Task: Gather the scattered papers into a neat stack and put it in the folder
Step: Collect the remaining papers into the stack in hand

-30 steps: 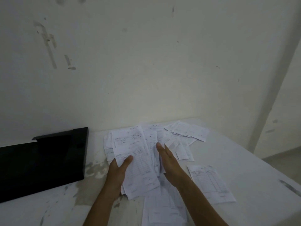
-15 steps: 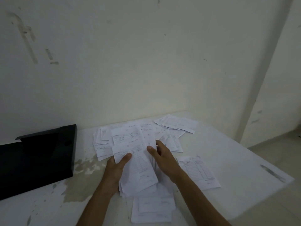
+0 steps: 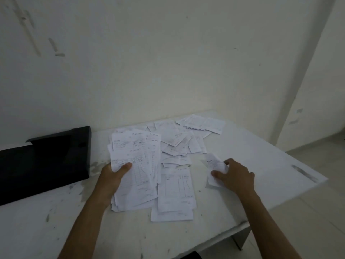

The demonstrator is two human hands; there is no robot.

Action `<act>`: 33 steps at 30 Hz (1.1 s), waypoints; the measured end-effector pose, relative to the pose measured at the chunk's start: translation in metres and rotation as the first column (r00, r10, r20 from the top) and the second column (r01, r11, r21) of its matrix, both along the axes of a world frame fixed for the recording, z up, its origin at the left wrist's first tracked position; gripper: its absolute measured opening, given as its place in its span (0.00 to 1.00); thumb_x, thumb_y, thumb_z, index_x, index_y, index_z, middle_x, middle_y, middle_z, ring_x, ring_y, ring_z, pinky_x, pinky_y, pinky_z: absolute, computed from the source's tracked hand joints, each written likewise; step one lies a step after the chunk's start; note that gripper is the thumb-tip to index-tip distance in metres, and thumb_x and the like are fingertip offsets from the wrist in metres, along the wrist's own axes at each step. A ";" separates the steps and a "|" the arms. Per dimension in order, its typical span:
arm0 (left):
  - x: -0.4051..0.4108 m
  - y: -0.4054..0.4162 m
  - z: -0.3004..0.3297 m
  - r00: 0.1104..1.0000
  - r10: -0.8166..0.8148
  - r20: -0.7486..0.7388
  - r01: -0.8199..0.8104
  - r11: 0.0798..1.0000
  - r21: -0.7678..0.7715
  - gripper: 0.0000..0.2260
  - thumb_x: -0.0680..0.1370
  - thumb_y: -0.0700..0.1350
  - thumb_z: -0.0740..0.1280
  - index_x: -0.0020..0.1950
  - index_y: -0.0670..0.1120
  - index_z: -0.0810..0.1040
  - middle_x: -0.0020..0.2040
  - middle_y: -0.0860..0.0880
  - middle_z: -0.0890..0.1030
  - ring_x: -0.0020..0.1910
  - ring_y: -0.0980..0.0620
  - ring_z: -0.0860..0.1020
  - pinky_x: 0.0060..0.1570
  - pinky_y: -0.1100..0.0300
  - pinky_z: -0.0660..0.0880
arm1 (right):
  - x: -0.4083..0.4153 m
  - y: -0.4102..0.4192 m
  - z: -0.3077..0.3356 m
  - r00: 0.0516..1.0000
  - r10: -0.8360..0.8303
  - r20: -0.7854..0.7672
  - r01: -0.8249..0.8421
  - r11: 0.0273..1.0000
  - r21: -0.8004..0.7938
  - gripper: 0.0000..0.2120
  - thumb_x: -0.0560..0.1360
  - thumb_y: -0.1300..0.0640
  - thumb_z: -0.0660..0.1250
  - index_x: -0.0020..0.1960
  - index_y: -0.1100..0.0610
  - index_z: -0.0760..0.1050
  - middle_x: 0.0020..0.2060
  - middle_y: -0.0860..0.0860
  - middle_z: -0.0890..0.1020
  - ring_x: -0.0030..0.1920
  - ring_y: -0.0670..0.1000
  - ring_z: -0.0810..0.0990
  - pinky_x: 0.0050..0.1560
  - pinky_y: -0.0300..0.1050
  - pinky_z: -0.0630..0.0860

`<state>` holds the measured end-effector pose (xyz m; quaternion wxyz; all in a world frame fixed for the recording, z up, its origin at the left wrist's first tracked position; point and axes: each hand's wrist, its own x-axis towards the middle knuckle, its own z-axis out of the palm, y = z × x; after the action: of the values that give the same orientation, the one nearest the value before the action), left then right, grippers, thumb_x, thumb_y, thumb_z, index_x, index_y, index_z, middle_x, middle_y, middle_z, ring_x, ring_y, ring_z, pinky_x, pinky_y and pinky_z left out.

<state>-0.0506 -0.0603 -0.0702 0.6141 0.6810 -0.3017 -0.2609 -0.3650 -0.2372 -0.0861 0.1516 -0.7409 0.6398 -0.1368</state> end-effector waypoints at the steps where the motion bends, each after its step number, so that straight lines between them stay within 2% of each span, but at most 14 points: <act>1: 0.001 0.009 -0.002 1.000 0.003 0.001 -0.003 1.000 0.003 0.16 0.77 0.49 0.71 0.64 0.51 0.78 0.56 0.53 0.82 0.54 0.53 0.79 0.55 0.57 0.74 | 0.002 0.002 0.000 0.999 0.033 0.029 -0.032 0.999 -0.028 0.29 0.72 0.35 0.69 0.66 0.52 0.73 0.60 0.55 0.78 0.61 0.59 0.76 0.60 0.52 0.68; 4: 0.007 0.031 -0.006 1.000 0.024 -0.011 -0.024 1.000 -0.001 0.14 0.77 0.49 0.71 0.63 0.53 0.78 0.55 0.55 0.82 0.54 0.54 0.79 0.54 0.56 0.74 | 0.011 0.009 -0.001 0.962 0.090 0.256 -0.077 0.995 -0.059 0.25 0.73 0.40 0.72 0.61 0.54 0.74 0.56 0.56 0.76 0.53 0.58 0.77 0.53 0.50 0.73; 6: 0.009 0.043 -0.007 0.999 0.043 -0.030 -0.043 0.999 0.002 0.14 0.76 0.49 0.71 0.62 0.53 0.78 0.55 0.54 0.82 0.55 0.52 0.79 0.54 0.55 0.75 | 0.016 0.016 0.004 0.903 0.138 0.408 -0.108 0.989 -0.098 0.20 0.74 0.43 0.72 0.57 0.56 0.74 0.51 0.54 0.80 0.48 0.55 0.80 0.46 0.48 0.77; 8: 0.009 0.053 -0.008 0.997 0.056 -0.047 -0.057 0.998 -0.006 0.15 0.76 0.49 0.71 0.62 0.51 0.79 0.56 0.53 0.82 0.55 0.50 0.80 0.52 0.56 0.75 | 0.023 0.025 0.014 0.845 0.196 0.498 -0.160 0.981 -0.114 0.15 0.76 0.44 0.71 0.52 0.54 0.73 0.43 0.49 0.80 0.41 0.48 0.80 0.38 0.41 0.76; 9: 0.009 0.058 -0.009 0.997 0.060 -0.048 -0.061 0.998 -0.014 0.15 0.77 0.48 0.71 0.63 0.50 0.78 0.56 0.53 0.82 0.55 0.51 0.80 0.52 0.56 0.75 | 0.028 0.030 0.018 0.830 0.219 0.514 -0.191 0.976 -0.107 0.14 0.75 0.44 0.71 0.50 0.53 0.73 0.41 0.48 0.80 0.39 0.47 0.80 0.38 0.39 0.75; 11: 0.007 0.064 -0.012 0.997 0.069 -0.043 -0.070 0.997 -0.026 0.16 0.77 0.47 0.71 0.65 0.49 0.78 0.57 0.52 0.82 0.55 0.52 0.80 0.54 0.56 0.75 | 0.041 0.038 0.020 0.846 0.249 0.472 -0.253 0.966 -0.055 0.21 0.73 0.37 0.71 0.50 0.55 0.74 0.41 0.50 0.81 0.40 0.49 0.80 0.41 0.44 0.76; 14: 0.005 0.070 -0.015 0.996 0.081 -0.033 -0.082 0.996 -0.045 0.18 0.77 0.48 0.71 0.66 0.47 0.77 0.57 0.51 0.82 0.56 0.51 0.80 0.55 0.56 0.75 | 0.065 0.055 0.010 0.931 0.293 0.219 -0.308 0.951 0.037 0.33 0.69 0.27 0.66 0.61 0.51 0.73 0.53 0.50 0.80 0.52 0.53 0.80 0.52 0.49 0.76; 16: 0.004 0.073 -0.017 0.996 0.083 -0.019 -0.084 0.996 -0.041 0.18 0.77 0.49 0.71 0.66 0.47 0.77 0.58 0.51 0.82 0.57 0.49 0.80 0.58 0.52 0.75 | 0.076 0.070 0.002 0.951 0.304 0.064 -0.304 0.953 -0.008 0.39 0.69 0.24 0.63 0.68 0.51 0.69 0.61 0.52 0.75 0.60 0.55 0.77 0.58 0.51 0.72; 19: 0.005 0.076 -0.018 0.996 0.090 -0.029 -0.091 0.994 -0.054 0.18 0.77 0.49 0.71 0.66 0.48 0.78 0.58 0.52 0.82 0.56 0.50 0.80 0.60 0.51 0.75 | 0.082 0.081 0.001 0.962 0.271 0.005 -0.271 0.962 -0.030 0.45 0.68 0.23 0.61 0.72 0.54 0.65 0.65 0.55 0.70 0.63 0.57 0.73 0.61 0.53 0.70; 24: 0.006 0.077 -0.020 0.995 0.095 -0.025 -0.096 0.994 -0.053 0.18 0.77 0.49 0.71 0.66 0.48 0.78 0.58 0.52 0.83 0.56 0.51 0.80 0.57 0.53 0.76 | 0.084 0.086 0.000 0.966 0.250 -0.072 -0.251 0.968 -0.004 0.43 0.66 0.25 0.66 0.66 0.57 0.68 0.63 0.56 0.71 0.62 0.58 0.72 0.62 0.54 0.68; 27: 0.007 0.077 -0.021 0.995 0.097 -0.023 -0.098 0.994 -0.048 0.18 0.76 0.50 0.71 0.65 0.49 0.78 0.58 0.52 0.83 0.56 0.50 0.81 0.59 0.51 0.76 | 0.087 0.084 0.003 0.968 0.252 -0.018 -0.251 0.967 0.047 0.44 0.66 0.27 0.69 0.69 0.57 0.66 0.64 0.56 0.73 0.65 0.58 0.72 0.65 0.54 0.66; 30: 0.008 0.077 -0.021 0.994 0.109 -0.025 -0.110 0.993 -0.039 0.17 0.76 0.50 0.72 0.64 0.49 0.79 0.57 0.52 0.83 0.56 0.50 0.81 0.59 0.49 0.76 | 0.091 0.084 0.003 0.959 0.284 0.008 -0.284 0.958 0.036 0.42 0.68 0.29 0.70 0.70 0.56 0.67 0.65 0.56 0.72 0.65 0.59 0.70 0.64 0.53 0.65; 33: 0.007 0.077 -0.020 0.994 0.106 -0.031 -0.108 0.993 -0.050 0.16 0.77 0.49 0.71 0.63 0.49 0.79 0.57 0.52 0.83 0.55 0.50 0.81 0.56 0.53 0.77 | 0.094 0.086 0.002 0.950 0.313 0.005 -0.313 0.950 0.006 0.38 0.69 0.31 0.70 0.69 0.55 0.68 0.65 0.57 0.71 0.64 0.59 0.71 0.63 0.52 0.65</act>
<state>-0.0441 0.0164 -0.0904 0.6487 0.6765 -0.2628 -0.2292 -0.2710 -0.1514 -0.0839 0.1754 -0.8321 0.5144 -0.1105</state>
